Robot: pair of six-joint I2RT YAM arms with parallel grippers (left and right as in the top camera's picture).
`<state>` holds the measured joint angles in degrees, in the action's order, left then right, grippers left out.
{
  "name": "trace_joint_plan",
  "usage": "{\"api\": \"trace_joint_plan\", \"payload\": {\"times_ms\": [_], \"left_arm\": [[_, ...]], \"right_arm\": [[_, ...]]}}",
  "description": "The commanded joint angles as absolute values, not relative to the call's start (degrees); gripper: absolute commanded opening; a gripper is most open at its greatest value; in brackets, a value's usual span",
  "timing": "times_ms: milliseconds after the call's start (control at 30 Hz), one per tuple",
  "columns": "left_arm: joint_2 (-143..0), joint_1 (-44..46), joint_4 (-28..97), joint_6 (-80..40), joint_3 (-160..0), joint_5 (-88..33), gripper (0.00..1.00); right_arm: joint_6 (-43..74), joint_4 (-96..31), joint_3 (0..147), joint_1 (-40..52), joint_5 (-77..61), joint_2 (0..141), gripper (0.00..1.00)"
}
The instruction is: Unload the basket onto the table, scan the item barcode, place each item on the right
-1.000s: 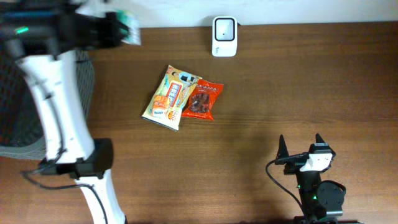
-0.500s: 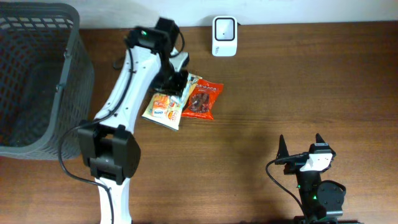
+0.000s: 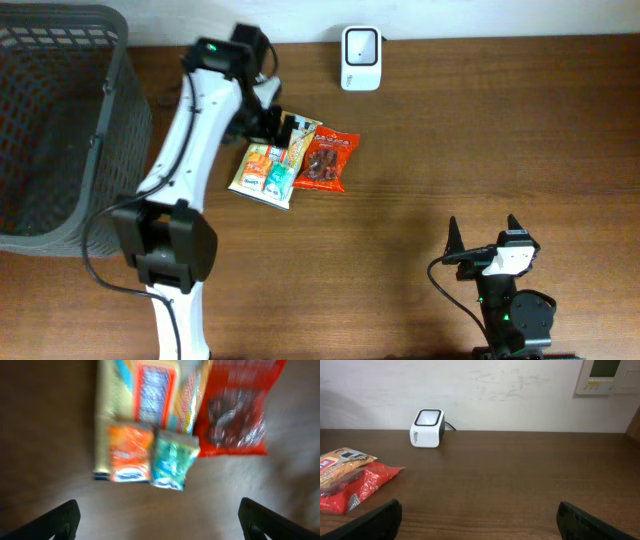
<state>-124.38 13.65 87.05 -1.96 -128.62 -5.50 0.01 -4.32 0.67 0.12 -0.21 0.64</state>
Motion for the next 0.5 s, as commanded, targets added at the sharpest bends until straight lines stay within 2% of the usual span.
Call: {"api": "trace_joint_plan", "payload": {"times_ms": [0,267,467], "left_arm": [[-123.6,10.2,90.0,-1.7,-139.0,-4.2,0.99],[-123.8,5.7,91.7,-2.2,-140.5,1.5,0.99],[-122.7,4.4,91.2,-2.3,-141.6,1.5,0.99]], "right_arm": [[0.3,-4.7,0.3,-0.1,0.3,0.4,0.98],[0.3,-4.7,0.3,-0.1,0.3,0.4,0.98],[0.3,-4.7,0.3,-0.1,0.3,0.4,0.98]]}}
